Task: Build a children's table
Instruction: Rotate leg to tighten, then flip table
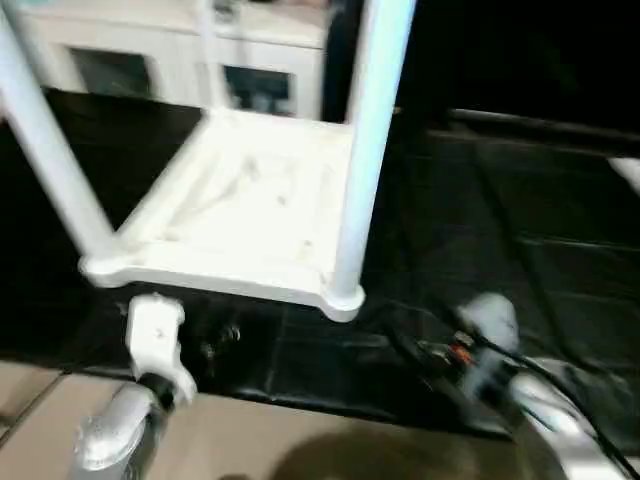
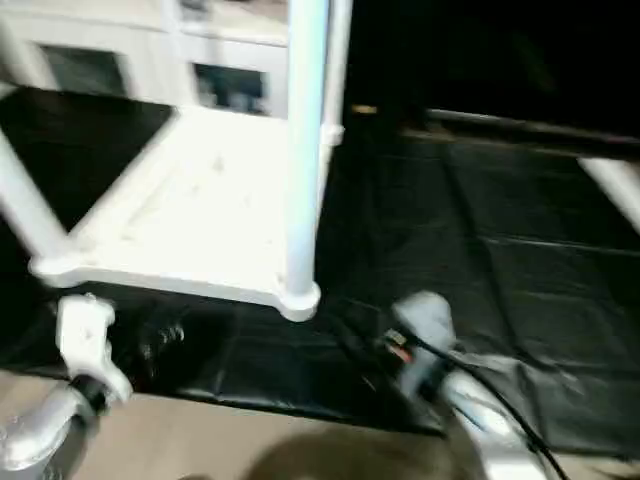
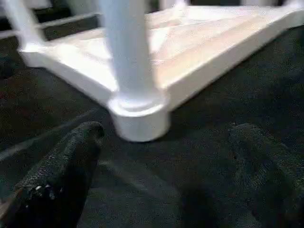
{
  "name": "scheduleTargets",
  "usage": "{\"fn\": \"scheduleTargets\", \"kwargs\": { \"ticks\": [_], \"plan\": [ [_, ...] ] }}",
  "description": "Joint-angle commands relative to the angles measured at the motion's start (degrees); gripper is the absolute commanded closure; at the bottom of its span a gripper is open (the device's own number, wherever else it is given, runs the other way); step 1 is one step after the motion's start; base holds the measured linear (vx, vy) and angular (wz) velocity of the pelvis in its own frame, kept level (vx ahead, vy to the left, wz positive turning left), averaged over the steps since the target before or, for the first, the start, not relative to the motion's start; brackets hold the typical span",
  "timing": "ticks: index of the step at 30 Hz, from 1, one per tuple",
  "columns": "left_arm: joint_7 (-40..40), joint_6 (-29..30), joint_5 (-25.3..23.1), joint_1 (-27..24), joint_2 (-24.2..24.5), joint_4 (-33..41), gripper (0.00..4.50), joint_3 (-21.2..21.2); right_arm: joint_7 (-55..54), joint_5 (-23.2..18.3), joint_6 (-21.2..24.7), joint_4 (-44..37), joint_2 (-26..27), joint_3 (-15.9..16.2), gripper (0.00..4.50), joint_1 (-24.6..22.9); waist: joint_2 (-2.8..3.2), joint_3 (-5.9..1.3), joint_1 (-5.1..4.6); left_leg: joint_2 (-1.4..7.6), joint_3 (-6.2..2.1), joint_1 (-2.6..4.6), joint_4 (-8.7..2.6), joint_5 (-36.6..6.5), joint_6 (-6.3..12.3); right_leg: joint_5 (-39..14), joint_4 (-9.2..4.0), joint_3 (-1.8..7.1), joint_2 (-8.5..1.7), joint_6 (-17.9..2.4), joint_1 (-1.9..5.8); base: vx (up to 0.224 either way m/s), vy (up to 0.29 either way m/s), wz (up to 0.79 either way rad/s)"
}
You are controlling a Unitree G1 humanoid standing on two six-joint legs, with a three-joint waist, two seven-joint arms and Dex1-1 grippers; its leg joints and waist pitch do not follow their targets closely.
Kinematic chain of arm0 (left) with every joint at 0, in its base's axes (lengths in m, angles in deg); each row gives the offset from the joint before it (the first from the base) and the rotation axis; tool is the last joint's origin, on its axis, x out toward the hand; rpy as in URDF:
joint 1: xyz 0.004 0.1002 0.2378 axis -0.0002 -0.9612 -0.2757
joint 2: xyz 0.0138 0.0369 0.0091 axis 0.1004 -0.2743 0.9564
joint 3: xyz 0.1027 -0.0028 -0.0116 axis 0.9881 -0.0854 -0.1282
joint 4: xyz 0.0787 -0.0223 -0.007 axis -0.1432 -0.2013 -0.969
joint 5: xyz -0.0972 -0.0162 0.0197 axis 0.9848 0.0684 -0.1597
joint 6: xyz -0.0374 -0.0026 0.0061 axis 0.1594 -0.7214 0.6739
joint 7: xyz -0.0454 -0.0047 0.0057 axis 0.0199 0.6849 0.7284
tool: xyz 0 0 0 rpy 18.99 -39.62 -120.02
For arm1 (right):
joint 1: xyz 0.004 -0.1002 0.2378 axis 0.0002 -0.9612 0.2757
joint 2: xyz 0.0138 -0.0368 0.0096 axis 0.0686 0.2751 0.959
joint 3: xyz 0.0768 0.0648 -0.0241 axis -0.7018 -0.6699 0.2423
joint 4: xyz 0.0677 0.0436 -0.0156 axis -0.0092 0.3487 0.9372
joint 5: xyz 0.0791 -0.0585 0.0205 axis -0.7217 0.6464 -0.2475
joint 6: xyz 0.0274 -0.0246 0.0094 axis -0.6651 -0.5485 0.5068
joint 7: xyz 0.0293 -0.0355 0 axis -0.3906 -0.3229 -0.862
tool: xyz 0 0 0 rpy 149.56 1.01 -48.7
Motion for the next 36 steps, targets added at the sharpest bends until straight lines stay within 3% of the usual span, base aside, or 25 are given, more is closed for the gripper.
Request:
{"fn": "scheduleTargets", "kwargs": {
  "ticks": [1,2,3,4,5,6,7,9,11,13,16,17,19,20,21,22,25,28,29,30,31,32,33,34,36],
  "plan": [
    [1.27,-1.64,0.79,-0.35,0.79,0.55,1.00,-2.85,2.43,-2.20,-1.18,-2.22,-0.11,0.66,0.00,0.49,-0.50,-1.62,0.88,2.29,-0.83,-1.74,-3.67,1.41,3.29,-23.02,-9.32,6.26,-9.14,-1.22,3.18,0.000,0.000,0.00],
    [2.04,-2.27,0.86,-0.22,0.80,0.29,0.95,-3.97,3.53,-2.31,-3.27,-1.90,-0.13,0.82,0.00,0.69,0.09,-1.72,0.71,3.07,-0.47,-0.52,-5.40,2.06,3.57,-21.23,-9.30,4.84,-7.78,-4.22,2.68,0.000,0.000,0.00],
    [2.78,-2.93,1.30,0.03,0.77,0.10,0.95,-5.31,4.71,-2.98,-3.78,-1.85,-0.28,1.05,0.00,0.90,1.78,-2.04,0.57,5.19,0.25,1.81,-7.90,-1.41,4.35,-17.71,-9.00,2.48,-5.22,-6.62,1.56,-0.013,0.073,0.10],
    [3.41,-3.58,1.73,0.37,0.91,-0.11,0.95,-6.65,5.47,-3.87,-2.68,-1.99,-0.44,1.27,0.00,1.28,2.56,-1.89,-1.01,8.16,-0.70,2.12,-9.74,-11.69,3.31,-15.33,-7.07,1.52,-3.14,-6.69,0.89,-0.025,0.090,0.15],
    [3.41,-3.58,1.73,0.37,0.91,-0.11,0.89,-6.65,5.47,-3.87,-2.68,-1.99,-0.44,1.27,0.00,1.28,3.23,-1.83,-1.34,9.48,-0.85,3.18,-10.66,-22.97,-0.86,-14.69,-6.94,1.99,-3.67,-6.32,0.51,-0.025,0.090,0.15],
    [4.10,-3.88,1.30,0.65,1.23,-0.44,0.74,-7.32,5.59,-4.73,-1.39,-2.07,-0.22,1.28,0.00,1.65,2.72,-1.95,-1.75,9.02,-0.61,3.08,-10.71,-24.34,-1.99,-13.30,-6.99,2.05,-4.18,-6.56,0.96,-0.025,0.074,0.14],
    [4.39,-3.95,1.39,1.04,1.40,-0.76,0.59,-8.02,6.12,-5.24,-0.74,-2.05,-0.09,1.42,0.00,2.13,2.61,-1.59,-1.72,8.03,0.14,3.03,-10.96,-27.66,-4.32,-15.45,-7.72,2.19,-4.77,-6.32,1.08,-0.012,0.078,0.08],
    [5.15,-3.63,1.34,1.57,2.04,-1.14,0.54,-9.13,6.83,-5.16,-0.21,-1.66,0.01,2.19,0.00,3.28,2.15,-1.40,-2.29,6.98,0.33,2.62,-10.97,-28.86,-6.20,-20.59,-8.42,2.29,-5.44,-4.40,1.36,-0.016,0.078,0.04],
    [6.04,-3.09,2.13,2.03,2.35,-1.42,0.43,-10.63,8.52,-5.55,0.45,-1.43,-0.13,3.48,0.00,4.30,1.71,-1.55,-2.77,6.73,0.33,2.17,-10.93,-27.48,-6.46,-23.89,-8.88,2.28,-5.99,-2.24,1.57,-0.029,0.071,-0.07],
    [6.93,-2.82,2.41,2.49,2.56,-1.99,0.24,-11.71,9.38,-6.11,0.96,-1.23,-0.16,4.20,0.00,4.95,1.50,-1.63,-3.20,6.66,0.22,2.24,-10.86,-27.50,-6.23,-24.67,-9.08,2.22,-6.25,-2.07,1.41,-0.014,0.029,-0.03],
    [11.36,-4.01,1.50,6.52,4.80,-6.66,0.07,-16.52,10.12,-7.25,3.34,0.17,0.50,6.22,0.00,8.25,1.11,-2.01,-3.70,6.36,0.08,1.21,-10.80,-23.19,-5.35,-22.94,-8.67,2.06,-6.39,-1.91,2.10,0.000,0.000,0.00],
    [11.87,-4.42,1.27,8.13,6.01,-8.24,0.07,-17.48,10.24,-7.17,3.43,0.90,0.82,6.59,0.00,9.17,0.96,-2.05,-3.66,6.35,0.24,1.64,-10.56,-22.57,-5.14,-22.98,-8.74,2.11,-6.47,-2.04,1.56,0.000,0.000,0.00],
    [13.08,-4.91,0.36,10.62,7.92,-10.51,0.03,-18.70,10.81,-7.39,3.72,1.72,1.12,7.27,0.00,10.34,1.10,-1.91,-3.62,6.53,0.19,1.92,-10.60,-23.20,-5.50,-22.73,-8.85,2.07,-6.53,-2.46,1.32,0.000,0.000,0.00],
    [13.37,-5.05,0.28,11.23,8.29,-11.01,0.03,-19.01,10.96,-7.46,3.82,1.86,1.18,7.44,0.00,10.60,0.97,-1.94,-3.62,6.71,0.14,1.80,-10.74,-23.18,-5.80,-21.42,-8.64,2.08,-6.53,-2.84,1.48,0.000,0.000,0.00],
    [12.04,-5.45,1.18,13.99,10.35,-13.63,0.03,-19.29,10.59,-7.03,3.09,3.25,2.41,7.62,0.00,12.01,0.77,-2.03,-3.34,6.70,0.35,2.18,-10.62,-22.95,-5.71,-20.23,-8.48,2.24,-6.50,-3.35,1.11,0.000,0.000,0.00],
    [11.21,-5.61,1.76,15.12,11.13,-14.77,0.03,-19.34,10.25,-6.63,2.56,3.98,2.98,7.68,0.00,12.64,0.87,-2.15,-3.27,6.67,0.43,2.38,-10.53,-22.78,-5.73,-19.45,-8.38,2.33,-6.49,-3.72,0.96,0.000,0.000,0.00],
    [8.25,-5.33,3.46,18.14,13.27,-18.03,0.03,-18.83,8.82,-5.62,1.54,6.56,4.71,7.59,0.00,14.54,0.82,-2.31,-2.85,6.87,0.58,2.07,-10.75,-19.87,-6.15,-13.75,-7.58,2.44,-6.52,-5.33,1.14,0.000,0.000,0.00],
    [2.77,-4.09,4.05,22.08,16.46,-22.83,0.03,-16.14,6.23,-4.83,0.53,10.23,6.96,7.77,0.00,17.22,1.01,-2.69,-2.81,6.60,0.81,2.20,-10.62,-18.22,-6.55,-11.01,-6.87,2.55,-6.58,-6.38,1.24,0.000,0.000,0.00],
    [-0.18,-3.02,5.35,24.74,17.20,-25.80,0.03,-15.24,2.98,-3.30,-1.75,12.61,8.48,7.12,0.00,18.75,1.18,-2.85,-2.72,6.86,0.79,1.98,-10.66,-16.53,-6.69,-8.00,-6.45,2.51,-6.64,-7.06,1.60,0.000,0.000,0.00],
    [-1.25,-2.63,5.72,25.64,17.47,-26.81,0.03,-14.87,1.65,-2.84,-2.43,13.45,9.06,6.74,0.00,19.29,1.23,-2.86,-2.63,6.69,1.04,2.06,-10.59,-15.40,-6.68,-7.27,-6.61,2.54,-6.77,-7.07,1.38,0.000,0.000,0.00],
    [-1.90,-2.65,5.64,26.44,17.69,-27.79,0.03,-14.46,0.13,-2.34,-3.04,14.20,9.55,6.25,0.00,19.75,1.12,-3.18,-2.80,6.54,1.02,1.93,-10.51,-13.44,-6.94,-4.58,-6.01,2.48,-6.56,-7.68,1.77,0.000,0.000,0.00],
    [-3.99,-2.33,5.83,28.12,18.15,-29.93,0.03,-13.40,-2.59,-1.37,-4.50,15.52,10.48,5.20,0.00,20.54,1.90,-3.20,-2.77,6.51,0.92,1.75,-10.57,-12.37,-7.20,-3.33,-5.79,2.46,-6.68,-7.86,1.85,0.000,0.000,0.00],
    [-4.70,-2.23,5.89,28.52,18.30,-30.50,0.03,-13.02,-3.16,-1.16,-4.88,15.76,10.68,4.89,0.00,20.68,1.55,-3.21,-2.97,6.54,1.10,1.94,-10.51,-12.24,-7.47,-2.42,-5.82,2.42,-6.56,-8.08,1.78,0.000,0.000,0.00],
    [-6.16,-1.44,6.26,28.80,18.48,-30.92,0.03,-12.36,-3.52,-1.06,-5.19,15.75,10.71,4.54,0.00,20.64,1.86,-3.22,-2.95,6.68,1.04,1.73,-10.55,-11.78,-7.54,-1.02,-5.49,2.39,-6.61,-8.62,2.18,0.000,0.000,0.00],
    [-10.78,0.01,6.22,28.44,19.17,-31.82,0.03,-8.93,-5.52,-0.98,-6.29,15.32,9.98,1.94,0.00,19.88,1.82,-3.25,-3.14,6.69,1.26,1.70,-10.43,-10.75,-7.00,1.19,-5.32,2.47,-6.56,-9.12,2.27,0.000,0.000,0.00]
  ]
}}
